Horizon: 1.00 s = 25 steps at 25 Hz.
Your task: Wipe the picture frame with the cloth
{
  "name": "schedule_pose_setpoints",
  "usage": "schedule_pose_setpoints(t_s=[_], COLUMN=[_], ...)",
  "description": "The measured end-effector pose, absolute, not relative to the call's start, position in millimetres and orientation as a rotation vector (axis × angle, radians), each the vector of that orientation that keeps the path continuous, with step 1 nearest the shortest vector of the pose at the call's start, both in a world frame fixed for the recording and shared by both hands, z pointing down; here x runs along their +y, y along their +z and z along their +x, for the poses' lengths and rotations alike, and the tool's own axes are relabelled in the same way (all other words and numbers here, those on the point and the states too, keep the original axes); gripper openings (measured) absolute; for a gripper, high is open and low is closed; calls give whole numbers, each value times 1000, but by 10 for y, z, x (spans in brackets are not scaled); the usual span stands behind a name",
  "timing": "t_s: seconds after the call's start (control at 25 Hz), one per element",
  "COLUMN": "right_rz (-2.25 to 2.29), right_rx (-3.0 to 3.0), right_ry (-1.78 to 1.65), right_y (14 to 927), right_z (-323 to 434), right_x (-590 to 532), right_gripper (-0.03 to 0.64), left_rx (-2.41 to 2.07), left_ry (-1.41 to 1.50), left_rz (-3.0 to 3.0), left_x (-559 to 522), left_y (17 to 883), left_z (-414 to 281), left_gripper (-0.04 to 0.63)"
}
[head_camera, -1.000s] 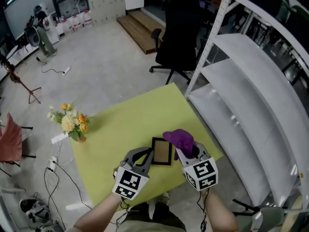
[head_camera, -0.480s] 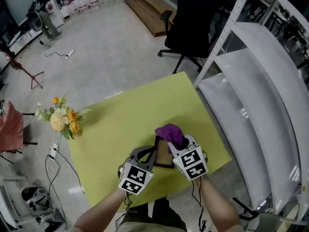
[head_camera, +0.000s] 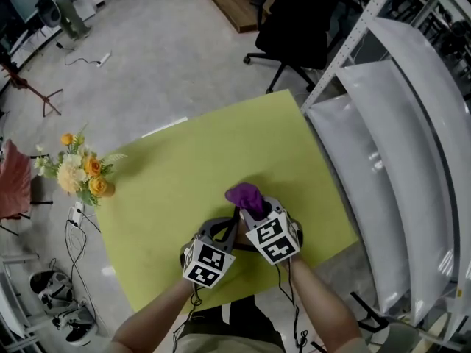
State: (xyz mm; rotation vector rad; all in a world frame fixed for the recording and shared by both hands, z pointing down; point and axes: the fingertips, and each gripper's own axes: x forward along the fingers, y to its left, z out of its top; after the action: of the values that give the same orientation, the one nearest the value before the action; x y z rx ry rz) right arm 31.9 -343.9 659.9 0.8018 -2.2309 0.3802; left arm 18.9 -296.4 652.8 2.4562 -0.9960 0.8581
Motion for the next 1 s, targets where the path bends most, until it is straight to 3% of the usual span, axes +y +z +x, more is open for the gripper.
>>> schedule_pose_setpoints(t_s=[0.48, 1.0], right_rz=[745, 908], right_rx=[-2153, -2021], right_ry=[413, 481], right_y=[6947, 6890], right_z=[373, 1198], right_x=[-3290, -3168], right_gripper=[91, 92], left_rx=[-928, -863], left_ry=[932, 878], left_rz=[2405, 2436], left_x=[-2862, -2843], left_y=[6866, 6905], left_z=[169, 252], left_gripper=[6, 6])
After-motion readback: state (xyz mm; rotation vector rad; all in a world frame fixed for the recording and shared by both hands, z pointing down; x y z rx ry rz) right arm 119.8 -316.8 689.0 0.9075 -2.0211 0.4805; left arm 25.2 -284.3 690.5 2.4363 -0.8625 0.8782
